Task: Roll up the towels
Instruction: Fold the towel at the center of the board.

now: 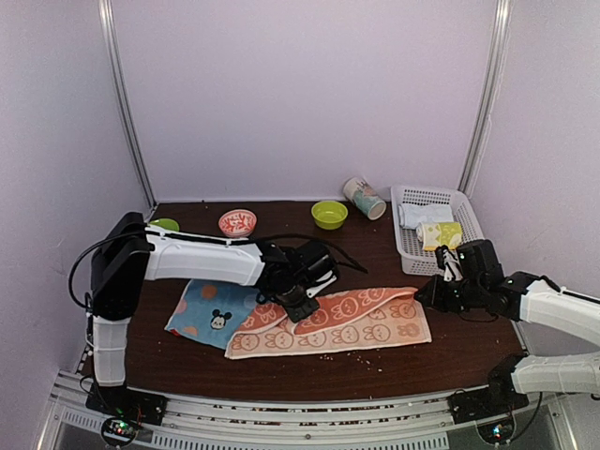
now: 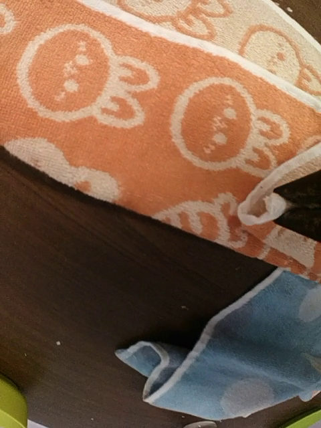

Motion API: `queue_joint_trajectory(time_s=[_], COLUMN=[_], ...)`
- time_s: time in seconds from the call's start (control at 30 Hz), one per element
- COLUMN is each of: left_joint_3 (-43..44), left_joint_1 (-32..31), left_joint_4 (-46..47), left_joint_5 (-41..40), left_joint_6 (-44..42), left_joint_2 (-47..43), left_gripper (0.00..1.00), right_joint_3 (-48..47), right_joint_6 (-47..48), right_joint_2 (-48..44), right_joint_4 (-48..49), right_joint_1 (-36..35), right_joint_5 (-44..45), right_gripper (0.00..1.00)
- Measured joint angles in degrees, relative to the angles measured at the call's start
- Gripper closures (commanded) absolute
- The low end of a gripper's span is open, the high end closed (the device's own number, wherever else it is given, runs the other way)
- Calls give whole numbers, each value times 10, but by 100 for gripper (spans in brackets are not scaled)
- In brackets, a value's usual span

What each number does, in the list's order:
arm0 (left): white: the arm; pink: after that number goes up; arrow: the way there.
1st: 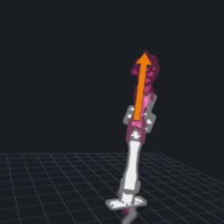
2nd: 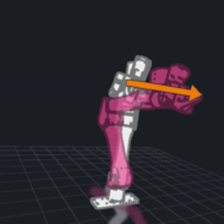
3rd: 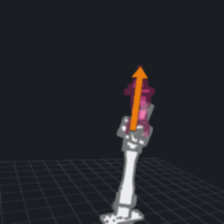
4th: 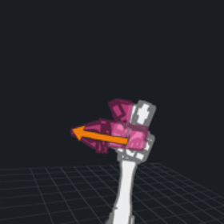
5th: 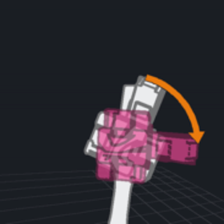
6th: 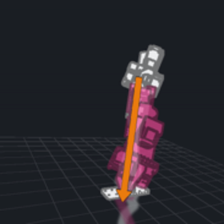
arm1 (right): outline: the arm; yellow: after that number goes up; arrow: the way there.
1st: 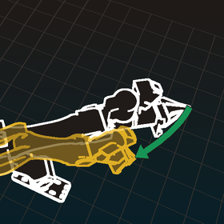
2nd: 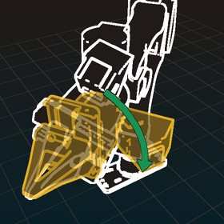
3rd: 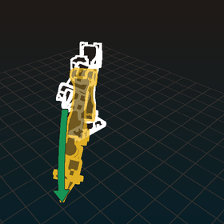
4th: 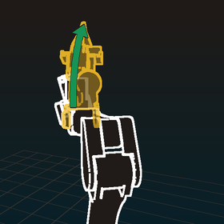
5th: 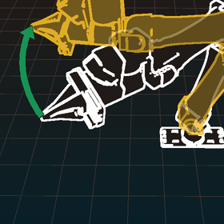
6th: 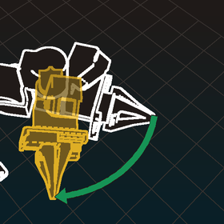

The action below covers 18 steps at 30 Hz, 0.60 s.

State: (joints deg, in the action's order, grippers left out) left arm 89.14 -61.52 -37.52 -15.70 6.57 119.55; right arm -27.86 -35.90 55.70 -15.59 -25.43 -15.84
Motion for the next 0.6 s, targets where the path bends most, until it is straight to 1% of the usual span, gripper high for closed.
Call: queue_joint_trajectory(time_s=[0.13,0.33,0.6], left_joint_3=[-82,-234,-403], left_joint_1=[2,18,50], left_joint_4=[25,85,178], left_joint_5=[-16,-28,-33], left_joint_6=[9,32,61], left_joint_2=[-85,-261,-383], left_gripper=[100,100,100], right_joint_3=[0,-1,-9], right_joint_6=[2,3,7], right_joint_2=[-3,-3,14], right_joint_4=[-7,-13,-13], right_joint_1=[0,-1,-5], right_joint_5=[0,0,2], right_gripper=[100,100,100])
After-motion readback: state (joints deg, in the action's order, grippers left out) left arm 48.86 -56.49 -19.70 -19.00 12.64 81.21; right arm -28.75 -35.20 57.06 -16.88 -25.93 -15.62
